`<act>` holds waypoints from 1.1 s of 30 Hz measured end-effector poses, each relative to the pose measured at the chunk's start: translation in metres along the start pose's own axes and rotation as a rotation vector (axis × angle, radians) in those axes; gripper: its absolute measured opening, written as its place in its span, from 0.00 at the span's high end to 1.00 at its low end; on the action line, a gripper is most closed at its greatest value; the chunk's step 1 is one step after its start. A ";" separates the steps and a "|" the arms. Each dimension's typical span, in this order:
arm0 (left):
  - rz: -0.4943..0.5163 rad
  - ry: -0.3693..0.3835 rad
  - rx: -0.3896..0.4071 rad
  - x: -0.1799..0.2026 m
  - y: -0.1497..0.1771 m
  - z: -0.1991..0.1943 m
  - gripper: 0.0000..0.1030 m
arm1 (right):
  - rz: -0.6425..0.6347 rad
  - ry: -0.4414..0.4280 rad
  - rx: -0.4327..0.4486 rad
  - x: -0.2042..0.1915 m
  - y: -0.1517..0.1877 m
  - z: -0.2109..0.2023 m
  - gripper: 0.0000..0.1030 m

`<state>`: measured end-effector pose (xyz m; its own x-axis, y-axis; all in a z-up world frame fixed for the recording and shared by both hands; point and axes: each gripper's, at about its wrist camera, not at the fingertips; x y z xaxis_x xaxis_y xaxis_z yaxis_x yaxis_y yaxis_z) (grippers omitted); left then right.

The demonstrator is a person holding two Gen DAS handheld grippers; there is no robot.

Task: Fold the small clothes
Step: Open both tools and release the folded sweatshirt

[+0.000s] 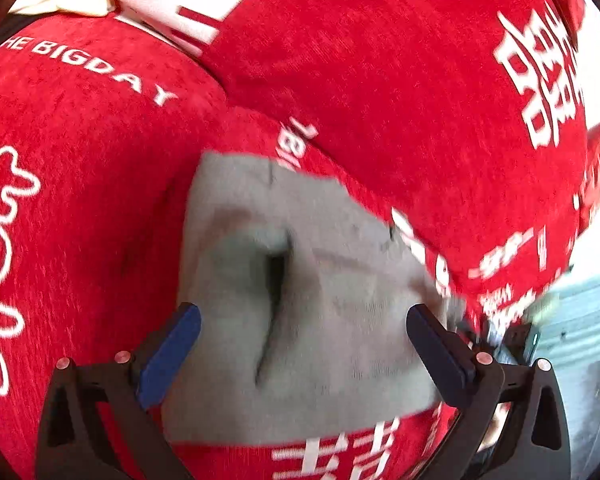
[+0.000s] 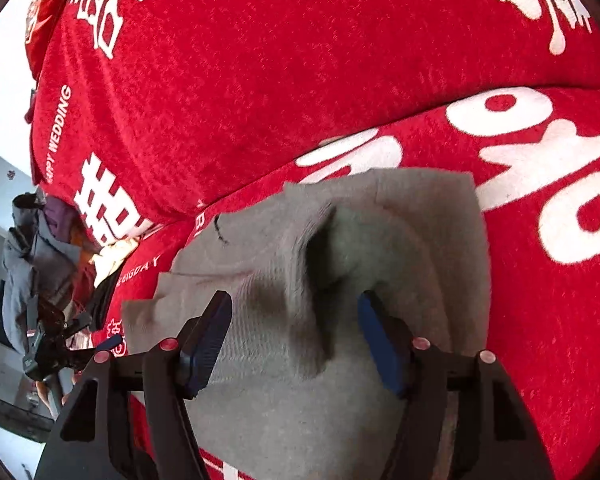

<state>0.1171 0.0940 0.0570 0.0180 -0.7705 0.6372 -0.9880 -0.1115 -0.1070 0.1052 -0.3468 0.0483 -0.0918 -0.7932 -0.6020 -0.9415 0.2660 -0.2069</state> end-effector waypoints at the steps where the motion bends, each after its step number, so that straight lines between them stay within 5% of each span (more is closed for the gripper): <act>1: 0.023 -0.024 -0.012 0.006 0.005 0.005 0.00 | -0.011 0.007 -0.006 -0.003 0.000 0.002 0.40; 2: 0.048 -0.049 -0.033 0.012 0.010 0.012 0.02 | -0.019 0.017 -0.014 -0.006 0.000 0.005 0.43; 4: 0.090 -0.070 -0.099 0.022 0.014 0.033 0.22 | -0.021 0.032 -0.031 -0.009 0.000 0.012 0.50; 6: 0.117 -0.117 -0.140 0.030 0.017 0.054 0.28 | -0.023 0.026 -0.056 -0.010 0.000 0.018 0.66; 7: 0.137 -0.145 -0.114 0.036 0.016 0.056 0.39 | -0.032 0.032 -0.068 -0.012 0.000 0.020 0.83; 9: 0.168 -0.146 -0.137 0.045 0.009 0.060 0.89 | -0.060 0.044 -0.069 -0.018 -0.002 0.019 0.92; 10: 0.148 -0.109 -0.176 0.046 0.000 0.062 0.89 | -0.074 0.041 -0.056 -0.021 -0.004 0.016 0.92; 15: 0.122 -0.084 -0.056 0.055 -0.035 0.044 0.89 | -0.061 0.000 0.032 -0.028 -0.033 0.002 0.92; 18: 0.033 -0.043 0.021 0.049 -0.065 0.039 0.89 | 0.002 -0.010 0.044 -0.020 -0.058 0.010 0.92; 20: -0.056 -0.018 -0.006 0.036 -0.084 0.049 0.88 | 0.076 -0.031 0.020 -0.008 -0.074 0.020 0.88; 21: -0.105 0.002 -0.039 0.028 -0.091 0.057 0.73 | 0.116 -0.027 0.003 -0.003 -0.079 0.026 0.87; 22: -0.136 0.003 -0.046 0.023 -0.096 0.062 0.45 | 0.145 -0.021 -0.009 0.002 -0.084 0.029 0.81; 24: -0.189 -0.043 0.018 0.014 -0.097 0.060 0.12 | 0.187 0.008 -0.013 0.010 -0.089 0.032 0.68; 25: -0.198 -0.050 0.060 0.011 -0.095 0.054 0.03 | 0.194 0.011 0.006 0.012 -0.089 0.028 0.55; 26: -0.204 -0.016 0.083 0.007 -0.094 0.049 0.02 | 0.200 0.012 0.036 0.016 -0.088 0.024 0.40; 28: -0.220 0.044 0.077 -0.001 -0.096 0.042 0.02 | 0.220 0.018 0.099 0.022 -0.084 0.011 0.28; 31: -0.175 0.029 0.109 0.004 -0.088 0.025 0.02 | 0.205 0.057 0.170 0.021 -0.075 -0.010 0.28; 33: -0.057 -0.065 0.128 0.025 -0.078 0.022 0.02 | 0.076 0.206 0.181 0.001 -0.071 -0.013 0.28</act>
<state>0.1978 0.0699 0.0648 0.0873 -0.7993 0.5945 -0.9576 -0.2318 -0.1709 0.1678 -0.3733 0.0723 -0.2417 -0.8567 -0.4556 -0.8579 0.4081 -0.3122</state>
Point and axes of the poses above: each gripper's, at about its wrist camera, not at the fingertips, and z roughly the way its jaws point, x to its right, y to its underside, and after that the axes turned 12 degrees about -x, right-handed
